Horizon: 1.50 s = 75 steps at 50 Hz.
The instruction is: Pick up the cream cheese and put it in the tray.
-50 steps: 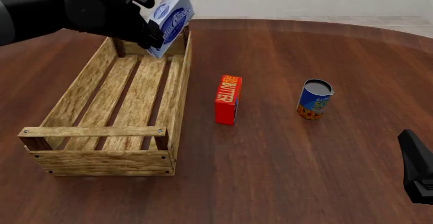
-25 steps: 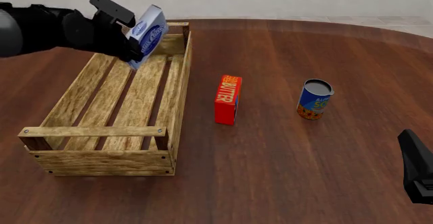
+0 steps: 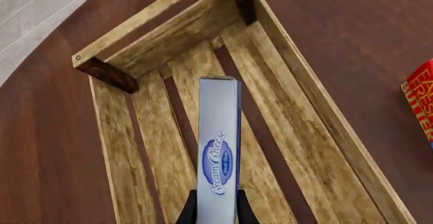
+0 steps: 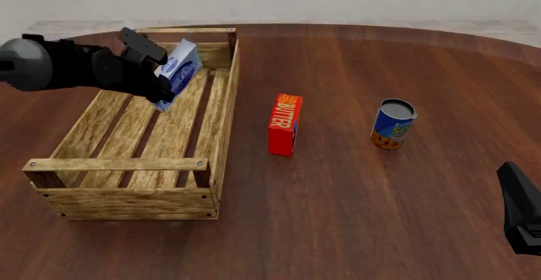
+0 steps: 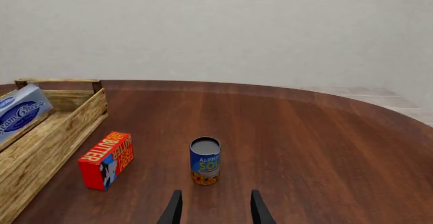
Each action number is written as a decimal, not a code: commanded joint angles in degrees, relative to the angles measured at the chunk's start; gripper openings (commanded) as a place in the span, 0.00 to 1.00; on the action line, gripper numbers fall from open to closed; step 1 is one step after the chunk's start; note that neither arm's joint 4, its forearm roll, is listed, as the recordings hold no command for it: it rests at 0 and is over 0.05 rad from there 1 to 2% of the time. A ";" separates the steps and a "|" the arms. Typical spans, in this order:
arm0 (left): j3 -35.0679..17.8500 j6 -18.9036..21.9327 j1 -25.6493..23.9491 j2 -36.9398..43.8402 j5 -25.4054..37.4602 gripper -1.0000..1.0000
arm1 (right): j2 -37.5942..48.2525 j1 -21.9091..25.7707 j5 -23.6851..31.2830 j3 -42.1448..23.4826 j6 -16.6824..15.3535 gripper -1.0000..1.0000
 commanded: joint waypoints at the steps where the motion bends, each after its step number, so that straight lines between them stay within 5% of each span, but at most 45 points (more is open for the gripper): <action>1: 1.47 2.01 1.07 2.73 -2.87 0.00 | 0.01 0.00 0.00 0.00 0.01 1.00; 64: 2.19 0.69 1.32 10.30 -5.11 0.00 | -0.02 -0.01 0.01 0.00 -0.03 1.00; 65: 2.18 0.72 1.33 10.35 -5.15 1.00 | -0.01 0.00 0.00 0.00 0.00 1.00; 75: 2.32 0.80 1.27 10.53 -5.49 1.00 | 0.01 0.01 0.00 0.00 0.00 1.00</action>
